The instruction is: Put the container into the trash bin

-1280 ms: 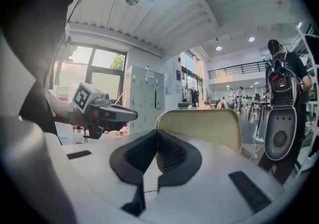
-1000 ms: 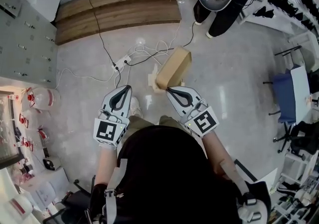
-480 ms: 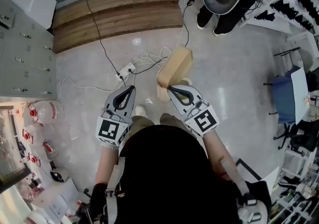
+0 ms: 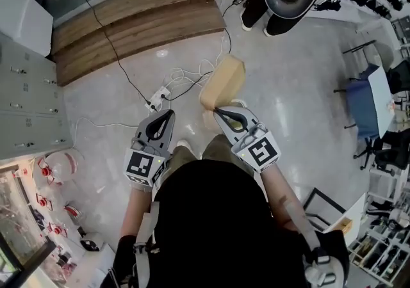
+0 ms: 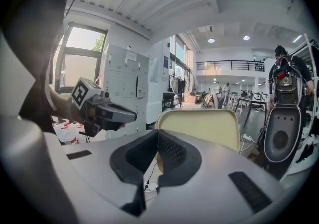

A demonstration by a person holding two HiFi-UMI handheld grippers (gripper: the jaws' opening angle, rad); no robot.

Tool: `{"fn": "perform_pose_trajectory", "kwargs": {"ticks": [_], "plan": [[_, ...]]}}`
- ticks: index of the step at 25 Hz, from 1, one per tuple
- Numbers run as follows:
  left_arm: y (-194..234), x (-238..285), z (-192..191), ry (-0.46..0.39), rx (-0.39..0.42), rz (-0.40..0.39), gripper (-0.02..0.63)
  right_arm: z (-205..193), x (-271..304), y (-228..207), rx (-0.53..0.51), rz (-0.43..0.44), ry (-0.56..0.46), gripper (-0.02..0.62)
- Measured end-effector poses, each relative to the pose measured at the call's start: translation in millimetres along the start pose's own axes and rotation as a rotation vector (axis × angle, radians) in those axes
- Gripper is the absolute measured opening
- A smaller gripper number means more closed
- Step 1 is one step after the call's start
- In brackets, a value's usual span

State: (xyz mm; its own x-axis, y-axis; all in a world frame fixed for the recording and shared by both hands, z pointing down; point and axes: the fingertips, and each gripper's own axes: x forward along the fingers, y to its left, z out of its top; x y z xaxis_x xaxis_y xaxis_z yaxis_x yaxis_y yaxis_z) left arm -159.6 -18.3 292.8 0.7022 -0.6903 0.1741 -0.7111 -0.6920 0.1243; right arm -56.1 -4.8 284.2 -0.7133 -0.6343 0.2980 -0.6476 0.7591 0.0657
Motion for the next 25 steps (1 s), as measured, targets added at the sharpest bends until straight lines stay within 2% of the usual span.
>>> {"fn": "perform_pose_trajectory", "kwargs": {"ticks": [9,18,25], "plan": [[-20.2,54.6,-12.0,0.069,-0.015,-0.104,0.008,-33.1,-23.2,-42.0,0.081,-0.083,0.053,0.017],[-50.8,104.5,-14.7,0.12,-0.046,-0.132,0.008,-74.9,-57.9,-86.7,0.141,-0.117,0.105,0.018],[-71.2,129.5,-23.9,0.163,-0.056,-0.118,0.008,-121.8,-76.8,-109.6,0.198,-0.086,0.187,0.017]]}}
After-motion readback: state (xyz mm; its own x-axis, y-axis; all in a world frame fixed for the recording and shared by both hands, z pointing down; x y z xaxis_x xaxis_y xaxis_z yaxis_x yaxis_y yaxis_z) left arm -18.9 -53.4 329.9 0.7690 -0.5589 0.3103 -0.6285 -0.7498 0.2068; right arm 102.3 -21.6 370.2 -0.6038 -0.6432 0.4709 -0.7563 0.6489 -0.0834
